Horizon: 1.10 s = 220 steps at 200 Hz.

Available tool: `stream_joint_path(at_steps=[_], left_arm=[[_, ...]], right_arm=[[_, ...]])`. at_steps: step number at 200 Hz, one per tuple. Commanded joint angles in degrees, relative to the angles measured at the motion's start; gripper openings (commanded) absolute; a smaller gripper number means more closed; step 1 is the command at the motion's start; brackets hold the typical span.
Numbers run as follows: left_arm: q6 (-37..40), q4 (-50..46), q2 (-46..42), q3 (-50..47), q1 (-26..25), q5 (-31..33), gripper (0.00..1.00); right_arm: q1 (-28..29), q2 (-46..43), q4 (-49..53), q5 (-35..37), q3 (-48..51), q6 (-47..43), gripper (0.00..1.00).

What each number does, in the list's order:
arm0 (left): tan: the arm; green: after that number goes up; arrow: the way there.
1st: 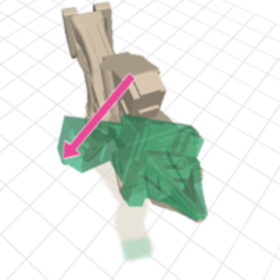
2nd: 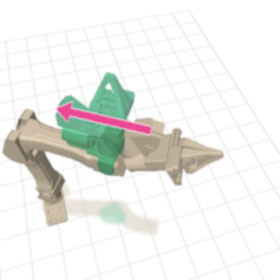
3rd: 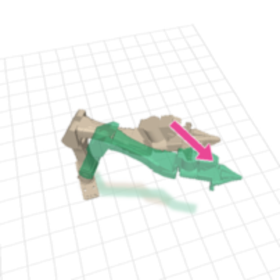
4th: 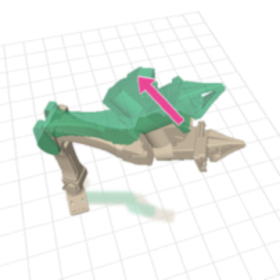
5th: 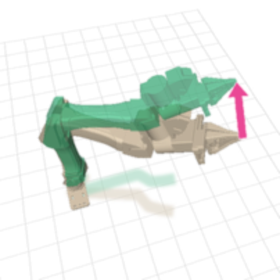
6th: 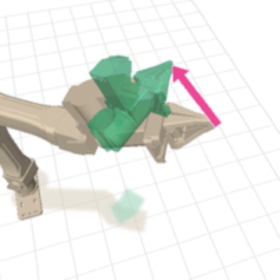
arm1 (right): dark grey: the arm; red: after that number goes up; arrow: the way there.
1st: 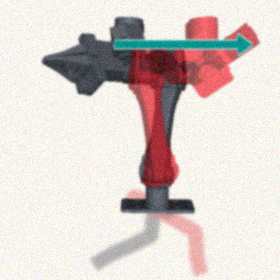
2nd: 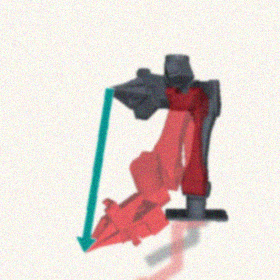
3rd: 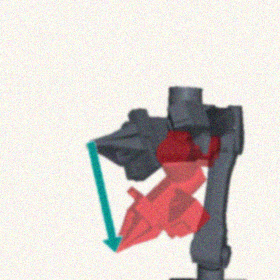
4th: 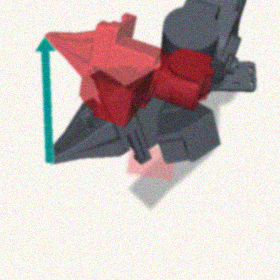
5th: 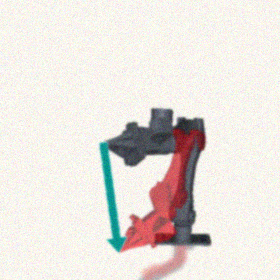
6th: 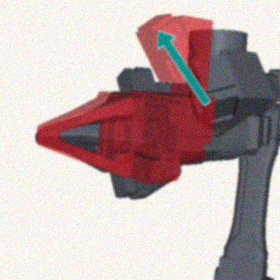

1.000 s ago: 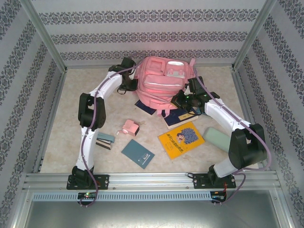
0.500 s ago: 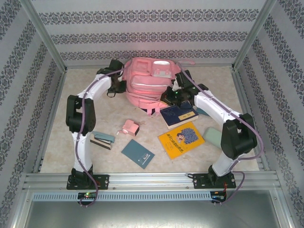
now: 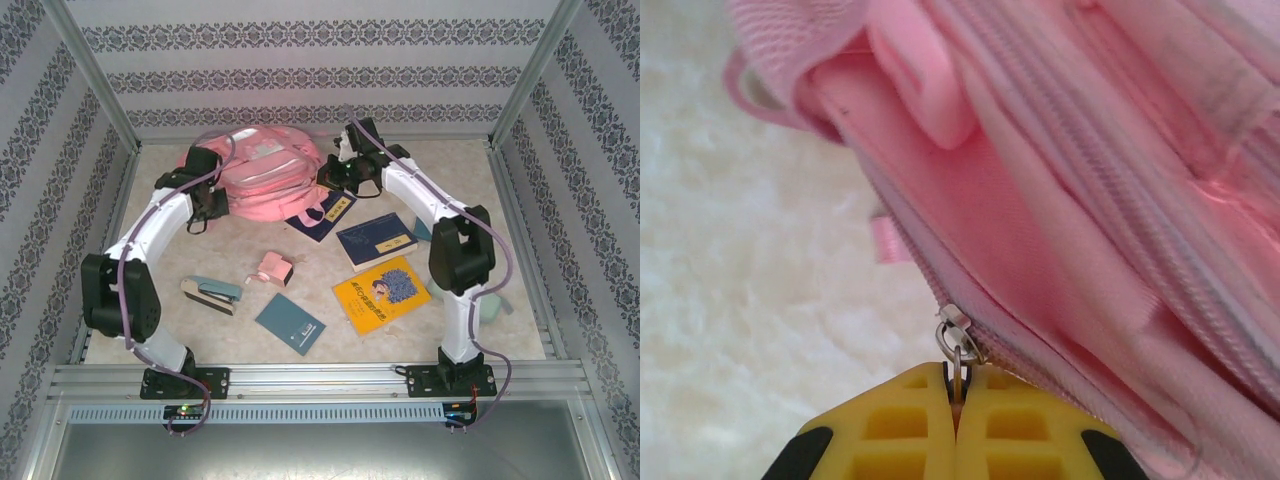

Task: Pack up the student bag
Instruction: Place the student bag at the top-center of the table, then adjust the student bag at the top-center of the table, then move the book to the top-center of the table.

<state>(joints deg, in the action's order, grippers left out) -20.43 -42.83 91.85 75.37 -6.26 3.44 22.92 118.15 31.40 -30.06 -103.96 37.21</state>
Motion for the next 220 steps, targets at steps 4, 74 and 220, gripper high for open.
stream_joint_path(at_steps=[4,74,220], left_arm=[[-5.44,0.68,-4.14,-3.86,-0.68,-2.26,0.0],[-7.2,2.51,-3.43,-4.75,-7.2,-7.52,0.46],[-3.23,6.23,18.65,12.81,-24.51,-18.73,0.42]], right_arm=[[-0.67,5.32,0.36,1.41,-6.59,-3.02,0.04],[-2.49,7.05,-0.21,6.36,-8.18,-2.19,0.55],[-1.07,6.32,-11.34,11.73,9.09,5.76,0.04]])
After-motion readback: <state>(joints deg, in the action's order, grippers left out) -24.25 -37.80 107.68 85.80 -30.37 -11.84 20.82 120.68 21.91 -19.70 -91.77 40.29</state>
